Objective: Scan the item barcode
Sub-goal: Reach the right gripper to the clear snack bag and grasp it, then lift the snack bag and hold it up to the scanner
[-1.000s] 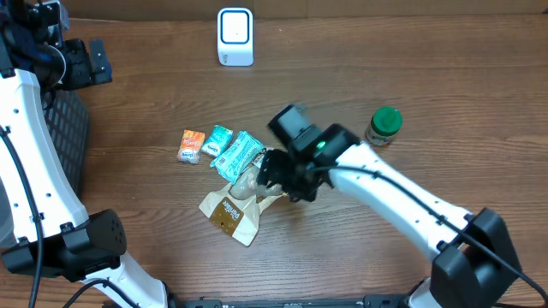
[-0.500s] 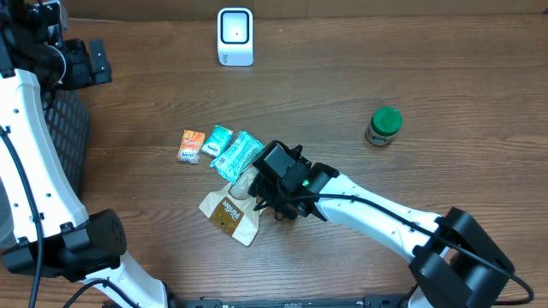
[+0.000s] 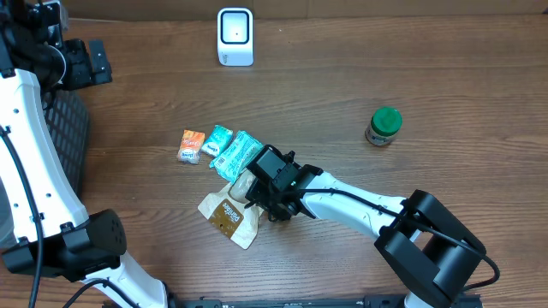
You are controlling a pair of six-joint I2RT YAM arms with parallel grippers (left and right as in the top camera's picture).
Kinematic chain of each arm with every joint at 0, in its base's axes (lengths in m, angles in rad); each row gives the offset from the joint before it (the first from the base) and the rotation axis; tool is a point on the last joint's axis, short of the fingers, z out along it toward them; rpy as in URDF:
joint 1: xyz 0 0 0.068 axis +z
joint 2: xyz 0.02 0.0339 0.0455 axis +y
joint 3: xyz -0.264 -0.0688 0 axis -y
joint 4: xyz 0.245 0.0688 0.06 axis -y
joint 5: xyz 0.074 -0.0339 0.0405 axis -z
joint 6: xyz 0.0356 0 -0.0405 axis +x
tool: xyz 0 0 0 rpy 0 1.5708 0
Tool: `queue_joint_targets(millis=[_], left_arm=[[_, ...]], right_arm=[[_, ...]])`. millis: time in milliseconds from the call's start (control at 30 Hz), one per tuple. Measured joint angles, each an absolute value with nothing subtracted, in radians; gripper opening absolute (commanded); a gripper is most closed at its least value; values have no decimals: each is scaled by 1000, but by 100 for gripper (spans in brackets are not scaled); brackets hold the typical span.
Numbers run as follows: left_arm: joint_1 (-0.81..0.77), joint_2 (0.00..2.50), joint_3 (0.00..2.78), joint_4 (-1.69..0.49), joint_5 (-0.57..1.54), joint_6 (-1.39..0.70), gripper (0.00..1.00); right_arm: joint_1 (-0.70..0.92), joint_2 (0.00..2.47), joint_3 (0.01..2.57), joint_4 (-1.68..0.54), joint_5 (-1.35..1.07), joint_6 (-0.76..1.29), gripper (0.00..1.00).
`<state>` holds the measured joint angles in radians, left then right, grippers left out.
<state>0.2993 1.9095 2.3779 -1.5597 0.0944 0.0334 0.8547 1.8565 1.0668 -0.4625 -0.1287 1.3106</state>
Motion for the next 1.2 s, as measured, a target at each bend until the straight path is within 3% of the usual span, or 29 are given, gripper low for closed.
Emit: queue_joint_targets(millis=[100, 267, 433, 500, 733, 933, 1200], left_arm=[[299, 1909, 2378, -1559, 94, 33, 100], [299, 1909, 2378, -1560, 94, 33, 100], [299, 1909, 2378, -1560, 94, 33, 100], [299, 1909, 2378, -1560, 94, 33, 100], [299, 1909, 2378, -1560, 94, 33, 100], [299, 1909, 2378, -1560, 94, 33, 100], [299, 1909, 2378, -1559, 94, 33, 100]], right_arm=[[833, 1858, 1067, -464, -165, 1265, 43], [748, 1871, 1105, -549, -274, 1066, 42], [610, 1890, 1157, -616, -364, 733, 44], [556, 1891, 1174, -622, -408, 570, 49], [491, 1891, 1223, -654, -447, 296, 65], [400, 1891, 1235, -742, -467, 224, 76], [385, 1933, 1220, -634, -579, 224, 79]])
